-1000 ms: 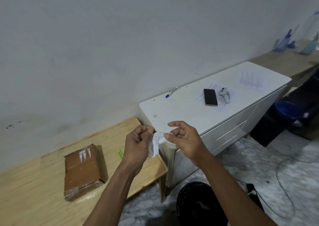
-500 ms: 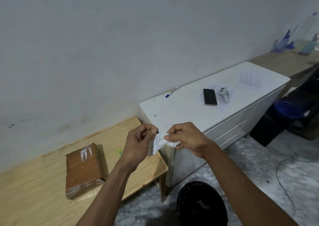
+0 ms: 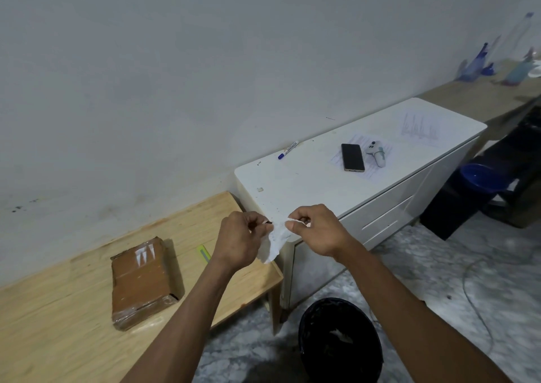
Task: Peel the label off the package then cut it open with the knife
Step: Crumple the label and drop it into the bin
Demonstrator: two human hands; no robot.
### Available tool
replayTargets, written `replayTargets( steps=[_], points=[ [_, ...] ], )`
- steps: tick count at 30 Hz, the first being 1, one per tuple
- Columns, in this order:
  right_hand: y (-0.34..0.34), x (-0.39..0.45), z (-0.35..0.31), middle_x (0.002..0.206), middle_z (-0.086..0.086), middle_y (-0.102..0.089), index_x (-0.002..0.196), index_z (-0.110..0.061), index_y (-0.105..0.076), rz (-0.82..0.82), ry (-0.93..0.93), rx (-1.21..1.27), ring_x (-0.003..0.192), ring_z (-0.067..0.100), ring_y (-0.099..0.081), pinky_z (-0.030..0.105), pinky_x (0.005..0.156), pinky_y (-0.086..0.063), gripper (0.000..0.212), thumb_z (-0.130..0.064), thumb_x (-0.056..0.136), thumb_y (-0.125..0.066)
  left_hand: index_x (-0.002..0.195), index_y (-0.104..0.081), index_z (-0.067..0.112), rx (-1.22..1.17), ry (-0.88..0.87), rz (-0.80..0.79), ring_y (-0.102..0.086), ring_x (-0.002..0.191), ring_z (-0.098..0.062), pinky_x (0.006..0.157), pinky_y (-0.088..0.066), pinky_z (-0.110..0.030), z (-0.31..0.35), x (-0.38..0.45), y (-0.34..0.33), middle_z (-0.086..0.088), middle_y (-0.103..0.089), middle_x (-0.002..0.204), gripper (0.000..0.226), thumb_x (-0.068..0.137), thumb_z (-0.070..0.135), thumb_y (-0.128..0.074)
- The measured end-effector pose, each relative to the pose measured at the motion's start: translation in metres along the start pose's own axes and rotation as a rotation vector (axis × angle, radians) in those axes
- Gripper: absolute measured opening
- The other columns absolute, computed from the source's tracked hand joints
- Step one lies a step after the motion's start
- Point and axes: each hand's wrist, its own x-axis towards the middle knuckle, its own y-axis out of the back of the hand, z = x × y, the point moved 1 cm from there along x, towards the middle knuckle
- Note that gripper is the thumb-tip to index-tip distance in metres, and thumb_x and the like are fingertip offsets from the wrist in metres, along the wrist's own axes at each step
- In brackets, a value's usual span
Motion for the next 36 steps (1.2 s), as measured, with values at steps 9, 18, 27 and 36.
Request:
replayTargets(
  steps=[9,18,27,36],
  points=[
    [0.055,-0.047,0.085,0.084,0.010,-0.068,0.092,-0.010,-0.072,0.661,-0.427,0.542,0.070,0.019,-0.058,0.030,0.059,-0.050,0.011,-0.020,0.088,-0.070,0.079,-0.077,0.017,-0.554,0.315,0.296,-0.065,0.075,-0.012,0.073,-0.051,-0.030,-0.032,0.008,0.022,0.000,-0.077,0.086,0.012,0.090,0.015,-0.073],
    [0.013,-0.096,0.159,0.090,-0.001,-0.075,0.094,-0.020,-0.077,0.773,-0.676,0.359,0.089,0.020,-0.068,0.041,0.087,-0.056,0.016,-0.032,0.085,-0.071,0.083,-0.080,0.013,-0.393,0.403,0.006,-0.056,0.059,-0.009,0.059,-0.046,-0.022,-0.030,0.000,-0.107,0.001,-0.071,0.070,0.005,0.085,0.017,-0.078],
    [-0.049,-0.134,0.264,0.072,0.004,-0.071,0.073,-0.020,-0.073,0.768,-0.987,0.193,0.068,0.024,-0.067,0.035,0.068,-0.056,0.016,-0.025,0.086,-0.067,0.089,-0.079,0.009,0.094,0.278,-0.385,-0.072,0.085,-0.027,0.078,-0.053,-0.029,-0.090,-0.020,-0.255,-0.008,-0.077,0.086,0.013,0.086,0.021,-0.073],
    [-0.108,-0.120,0.376,0.091,0.015,-0.057,0.085,-0.007,-0.070,0.719,-1.184,0.053,0.077,0.032,-0.059,0.039,0.063,-0.052,0.021,-0.023,0.091,-0.057,0.101,-0.076,0.009,0.227,0.231,-0.560,-0.070,0.097,-0.023,0.077,-0.038,-0.015,-0.168,-0.023,-0.379,-0.009,-0.076,0.098,0.017,0.091,0.016,-0.065]
  ],
)
